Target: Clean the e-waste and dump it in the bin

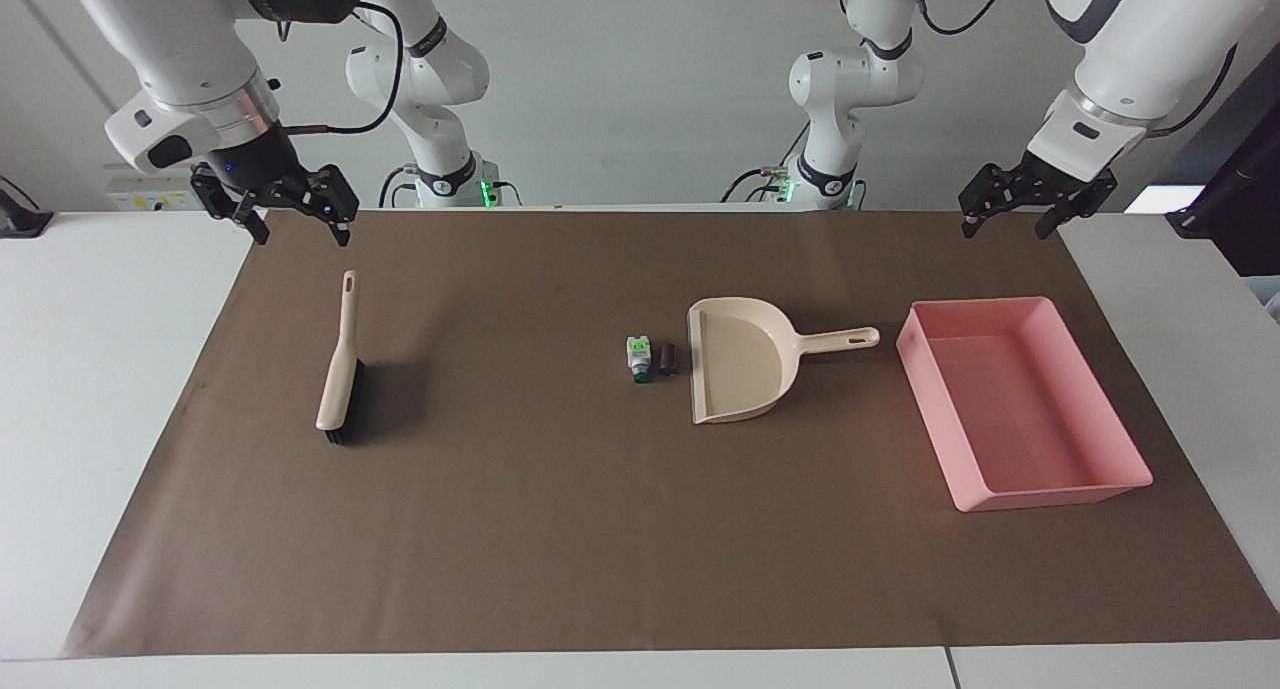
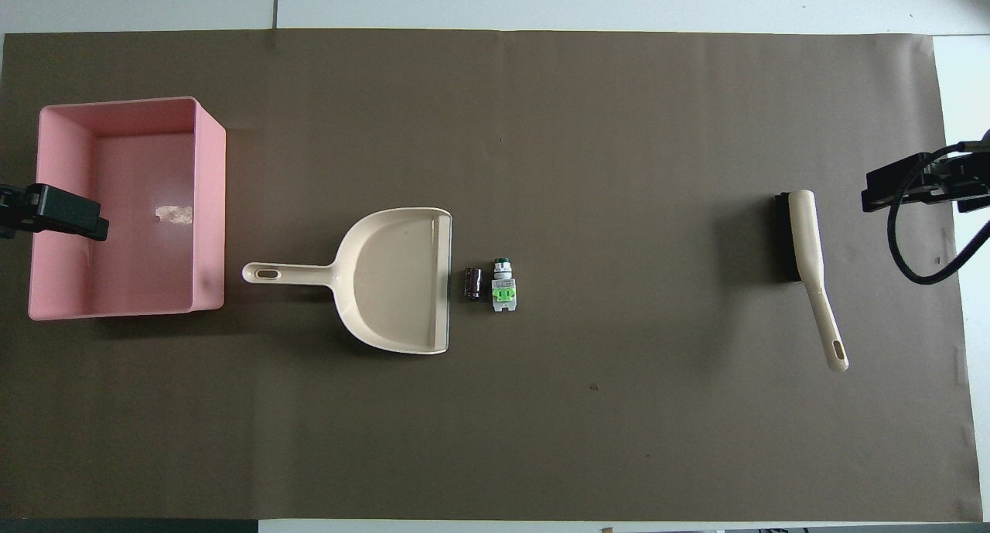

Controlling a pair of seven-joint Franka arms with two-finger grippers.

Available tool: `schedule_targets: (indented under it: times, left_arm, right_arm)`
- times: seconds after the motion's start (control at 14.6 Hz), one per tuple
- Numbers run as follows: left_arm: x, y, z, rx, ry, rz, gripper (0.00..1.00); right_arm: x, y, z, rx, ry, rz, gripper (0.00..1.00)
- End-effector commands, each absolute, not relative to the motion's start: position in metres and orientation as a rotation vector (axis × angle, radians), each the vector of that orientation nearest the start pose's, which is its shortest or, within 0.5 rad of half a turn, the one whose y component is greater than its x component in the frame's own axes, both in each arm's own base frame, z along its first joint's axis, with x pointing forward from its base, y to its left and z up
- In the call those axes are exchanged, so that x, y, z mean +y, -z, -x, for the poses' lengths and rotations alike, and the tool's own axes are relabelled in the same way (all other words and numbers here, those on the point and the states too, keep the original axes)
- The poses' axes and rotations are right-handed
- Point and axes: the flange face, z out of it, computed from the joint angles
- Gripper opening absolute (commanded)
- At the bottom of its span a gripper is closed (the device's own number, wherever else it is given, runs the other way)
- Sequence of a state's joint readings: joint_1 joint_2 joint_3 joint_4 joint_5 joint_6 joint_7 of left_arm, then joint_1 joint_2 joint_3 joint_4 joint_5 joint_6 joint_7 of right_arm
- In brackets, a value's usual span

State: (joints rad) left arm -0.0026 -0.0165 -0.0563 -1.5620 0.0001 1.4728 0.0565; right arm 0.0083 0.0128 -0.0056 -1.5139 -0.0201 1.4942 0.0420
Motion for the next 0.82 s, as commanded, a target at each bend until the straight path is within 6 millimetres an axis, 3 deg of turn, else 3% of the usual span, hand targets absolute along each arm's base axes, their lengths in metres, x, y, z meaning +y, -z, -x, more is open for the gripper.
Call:
schedule_targets:
  times: [0.0, 0.34, 0.61, 0.75]
  left_arm:
    - [-0.034, -0.633, -0.536, 0.17, -0.133, 3.14, 0.99]
    - [-0.035, -0.632, -0.534, 0.172, -0.152, 3.139, 0.99]
    - [-0.034, -0.625, -0.527, 0.164, -0.263, 3.13, 0.99]
    - [-0.032, -0.626, -0.528, 0.163, -0.244, 3.115, 0.99]
  right_arm:
    - [0.0, -0.639, -0.548, 0.075, -0.072, 3.159, 0.99]
    - [-0.004, -0.637, -0.549, 0.079, -0.07, 3.159, 0.99]
    - [-0.007, -0.629, -0.542, 0.098, -0.079, 3.158, 0.99]
    - [-0.017, -0.623, -0.541, 0.117, -0.08, 3.157, 0.99]
